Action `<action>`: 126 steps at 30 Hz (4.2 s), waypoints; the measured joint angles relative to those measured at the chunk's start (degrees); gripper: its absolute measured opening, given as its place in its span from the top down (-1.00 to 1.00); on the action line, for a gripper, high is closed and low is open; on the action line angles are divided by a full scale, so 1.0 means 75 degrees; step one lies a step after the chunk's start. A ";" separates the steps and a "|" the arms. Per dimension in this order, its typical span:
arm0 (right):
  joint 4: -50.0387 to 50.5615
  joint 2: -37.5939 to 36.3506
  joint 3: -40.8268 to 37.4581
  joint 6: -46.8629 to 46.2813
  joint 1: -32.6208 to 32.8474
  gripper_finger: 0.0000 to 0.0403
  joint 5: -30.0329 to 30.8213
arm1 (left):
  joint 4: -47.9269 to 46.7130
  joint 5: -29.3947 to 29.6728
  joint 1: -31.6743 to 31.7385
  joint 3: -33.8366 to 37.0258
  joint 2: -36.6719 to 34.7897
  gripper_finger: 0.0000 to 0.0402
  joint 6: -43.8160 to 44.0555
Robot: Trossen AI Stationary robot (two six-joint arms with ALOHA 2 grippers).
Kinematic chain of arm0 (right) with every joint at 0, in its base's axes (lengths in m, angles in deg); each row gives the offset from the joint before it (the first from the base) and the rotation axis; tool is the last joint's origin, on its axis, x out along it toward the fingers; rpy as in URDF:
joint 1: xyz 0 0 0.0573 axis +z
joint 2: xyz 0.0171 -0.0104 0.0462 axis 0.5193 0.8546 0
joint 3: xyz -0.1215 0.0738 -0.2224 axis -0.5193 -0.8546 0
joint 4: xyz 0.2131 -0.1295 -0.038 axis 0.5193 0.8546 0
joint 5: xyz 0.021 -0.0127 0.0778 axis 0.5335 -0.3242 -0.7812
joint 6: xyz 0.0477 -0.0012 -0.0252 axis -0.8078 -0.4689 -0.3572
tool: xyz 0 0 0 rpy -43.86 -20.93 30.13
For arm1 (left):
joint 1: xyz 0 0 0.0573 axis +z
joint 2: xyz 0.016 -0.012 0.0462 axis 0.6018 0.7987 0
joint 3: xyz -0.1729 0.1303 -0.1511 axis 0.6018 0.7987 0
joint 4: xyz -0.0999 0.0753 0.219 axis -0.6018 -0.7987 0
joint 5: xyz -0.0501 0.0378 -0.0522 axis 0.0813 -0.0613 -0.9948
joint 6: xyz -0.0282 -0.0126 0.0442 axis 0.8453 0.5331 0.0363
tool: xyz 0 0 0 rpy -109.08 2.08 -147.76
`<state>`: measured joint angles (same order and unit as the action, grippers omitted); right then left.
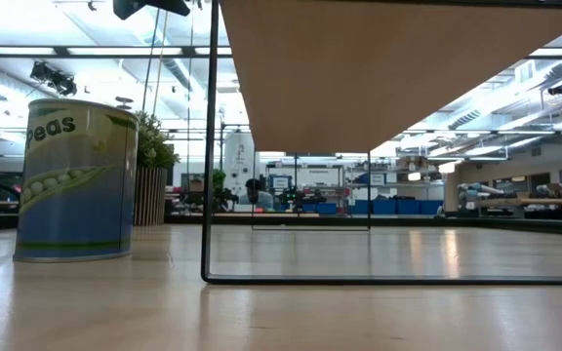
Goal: Pick and place cans onto a shelf
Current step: Put the canned oranges on the shelf
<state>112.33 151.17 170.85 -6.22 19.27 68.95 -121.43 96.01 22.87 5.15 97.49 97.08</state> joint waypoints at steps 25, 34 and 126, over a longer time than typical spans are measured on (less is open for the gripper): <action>0.0295 -0.0361 -0.0012 -0.0174 -0.0178 -0.85 -0.0021 | 0.0136 0.0005 0.0075 -0.0006 0.0003 0.40 -0.0168; 0.0887 -0.0306 -0.0009 0.0103 -0.0242 -0.85 -0.0374 | 0.0139 0.0003 0.0054 -0.0006 0.0003 0.40 -0.0173; 0.2541 -0.0685 0.0446 0.1827 -0.0431 -0.99 0.1014 | 0.0133 -0.0262 0.0051 -0.0006 0.0000 0.40 -0.0168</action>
<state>131.39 146.03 174.20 7.49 16.04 76.56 -120.43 94.04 23.26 5.11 97.49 95.82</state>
